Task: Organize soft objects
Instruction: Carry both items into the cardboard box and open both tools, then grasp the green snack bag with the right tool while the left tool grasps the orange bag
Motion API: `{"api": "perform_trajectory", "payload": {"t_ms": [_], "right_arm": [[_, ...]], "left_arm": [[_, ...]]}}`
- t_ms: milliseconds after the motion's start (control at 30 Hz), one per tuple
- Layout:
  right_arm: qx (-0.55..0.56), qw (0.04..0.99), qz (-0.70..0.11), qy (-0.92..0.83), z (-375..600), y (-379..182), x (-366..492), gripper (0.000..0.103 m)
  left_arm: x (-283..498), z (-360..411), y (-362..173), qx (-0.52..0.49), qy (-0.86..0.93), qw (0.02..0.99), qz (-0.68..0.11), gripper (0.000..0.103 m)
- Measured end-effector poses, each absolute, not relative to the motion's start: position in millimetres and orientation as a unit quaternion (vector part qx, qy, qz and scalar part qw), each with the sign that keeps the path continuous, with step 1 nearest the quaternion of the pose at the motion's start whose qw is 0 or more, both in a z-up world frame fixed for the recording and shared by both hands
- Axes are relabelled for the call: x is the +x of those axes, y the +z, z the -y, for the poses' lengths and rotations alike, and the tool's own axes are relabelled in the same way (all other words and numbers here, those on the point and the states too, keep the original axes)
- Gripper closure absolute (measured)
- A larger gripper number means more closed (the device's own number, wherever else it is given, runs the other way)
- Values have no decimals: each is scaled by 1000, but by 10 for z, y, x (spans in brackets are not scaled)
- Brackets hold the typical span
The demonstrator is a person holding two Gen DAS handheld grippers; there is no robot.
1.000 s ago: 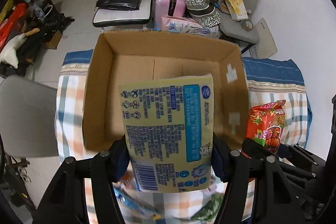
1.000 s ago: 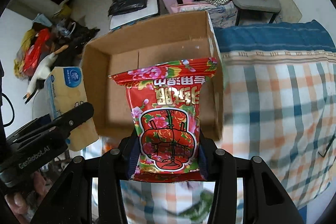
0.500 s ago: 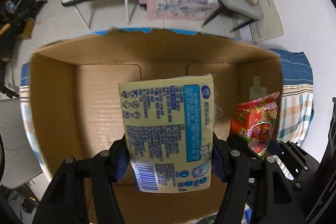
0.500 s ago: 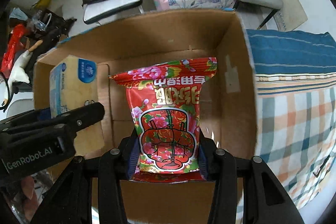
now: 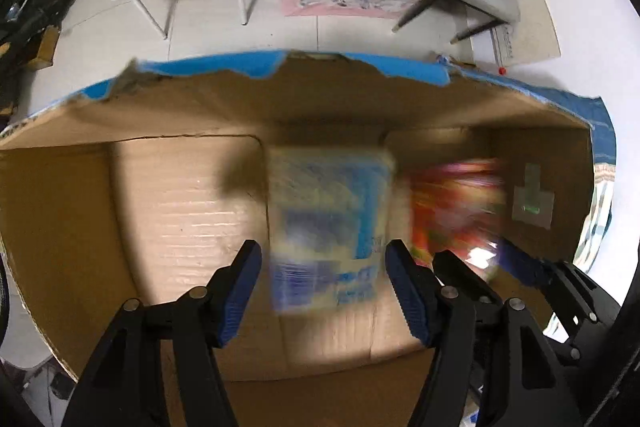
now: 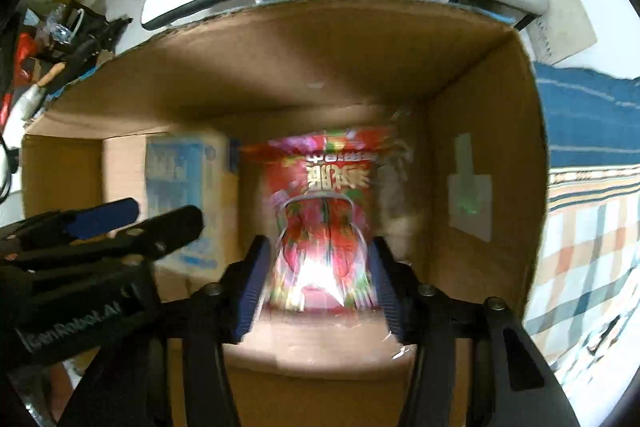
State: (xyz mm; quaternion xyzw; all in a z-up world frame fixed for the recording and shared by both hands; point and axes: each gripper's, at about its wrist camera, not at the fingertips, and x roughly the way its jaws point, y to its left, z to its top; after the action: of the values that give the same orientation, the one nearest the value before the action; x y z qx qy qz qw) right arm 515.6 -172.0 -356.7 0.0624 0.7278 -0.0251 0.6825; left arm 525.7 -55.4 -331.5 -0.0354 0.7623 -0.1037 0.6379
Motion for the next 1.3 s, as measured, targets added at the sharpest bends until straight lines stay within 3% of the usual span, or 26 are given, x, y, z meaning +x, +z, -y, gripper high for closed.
{"api": "perform_trajectory", "payload": {"t_ms": [167, 233, 400, 633, 1300], "right_arm": [[57, 683, -727, -29, 1712, -3561, 5120, 35], [54, 684, -727, -29, 1707, -3545, 5111, 31], [42, 699, -713, -16, 1658, -3377, 4960, 6], [34, 710, -703, -14, 1588, -3164, 4620, 4], [9, 778, -627, -25, 1407, -2161, 3693, 4]], "left_arm": [[5233, 549, -3279, -30, -104, 638, -762, 40], [5195, 554, -3237, -19, -104, 644, -757, 32], [5065, 483, -3103, 7, -92, 668, -738, 11], [4781, 303, -2850, 10, -74, 700, -710, 3], [3797, 133, -1784, 16, -42, 792, -608, 3]]}}
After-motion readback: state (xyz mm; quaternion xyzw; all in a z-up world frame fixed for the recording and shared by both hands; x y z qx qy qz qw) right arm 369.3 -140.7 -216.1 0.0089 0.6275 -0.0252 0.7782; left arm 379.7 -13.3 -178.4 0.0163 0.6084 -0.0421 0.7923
